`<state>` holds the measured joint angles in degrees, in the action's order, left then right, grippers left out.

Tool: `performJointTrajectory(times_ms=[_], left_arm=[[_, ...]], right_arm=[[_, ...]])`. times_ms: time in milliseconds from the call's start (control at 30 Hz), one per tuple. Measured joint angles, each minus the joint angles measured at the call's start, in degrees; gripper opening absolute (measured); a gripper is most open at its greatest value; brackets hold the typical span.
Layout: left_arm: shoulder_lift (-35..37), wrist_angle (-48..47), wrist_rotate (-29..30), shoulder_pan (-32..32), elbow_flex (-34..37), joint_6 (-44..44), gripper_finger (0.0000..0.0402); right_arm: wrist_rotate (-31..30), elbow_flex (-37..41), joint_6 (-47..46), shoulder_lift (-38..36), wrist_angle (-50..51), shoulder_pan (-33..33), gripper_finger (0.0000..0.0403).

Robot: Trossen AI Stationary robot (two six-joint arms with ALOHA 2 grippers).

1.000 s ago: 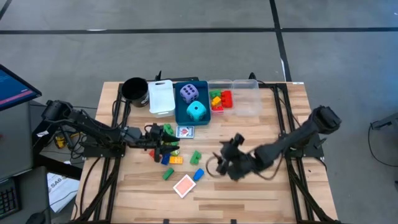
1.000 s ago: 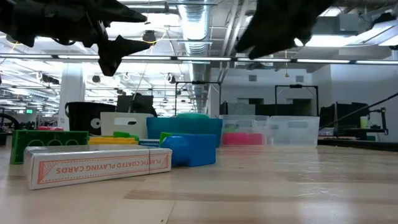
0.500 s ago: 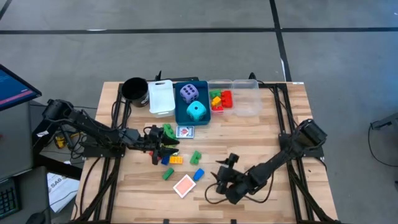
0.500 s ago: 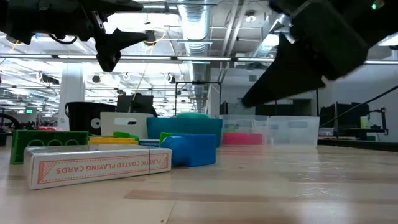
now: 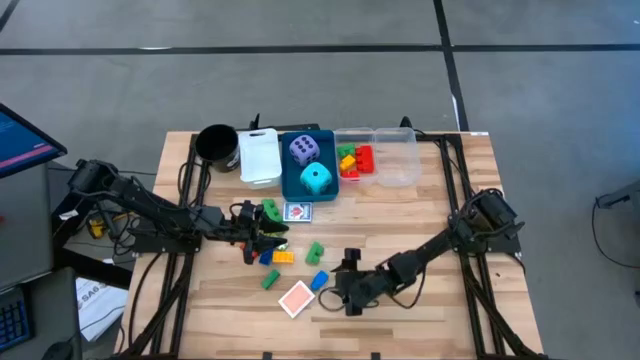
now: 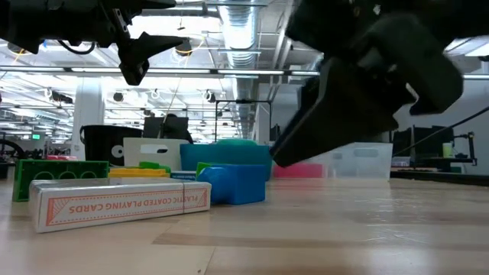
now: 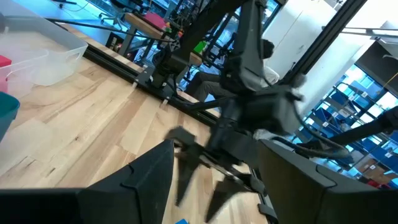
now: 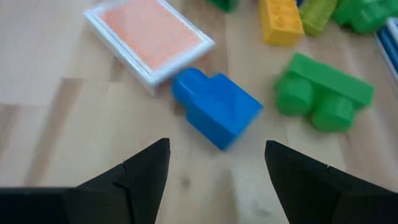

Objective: Pick & Place Toys
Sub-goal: Put the blue 1 stud game piece into the left transparent bin

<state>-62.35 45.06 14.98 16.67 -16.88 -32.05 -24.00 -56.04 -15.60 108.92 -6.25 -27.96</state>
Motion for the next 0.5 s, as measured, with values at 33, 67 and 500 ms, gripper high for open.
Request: performJointTrajectory(times_ms=[33,67,500], left_arm=[[0.00,0.01,0.00,0.00,0.00,0.00,0.0223],[0.00,-0.04,0.00,0.00,0.00,0.05,0.0223],[0.00,0.44,-0.01,0.00,0.00,3.14,0.0223]], right_arm=[[0.95,2.03,0.11,-0.94,-1.83,0.69,0.0260],[1.83,4.01,0.14,-1.99,-4.22,1.35,0.0260],[19.32,33.50,3.79,-11.55,-52.49,7.96,0.0260]])
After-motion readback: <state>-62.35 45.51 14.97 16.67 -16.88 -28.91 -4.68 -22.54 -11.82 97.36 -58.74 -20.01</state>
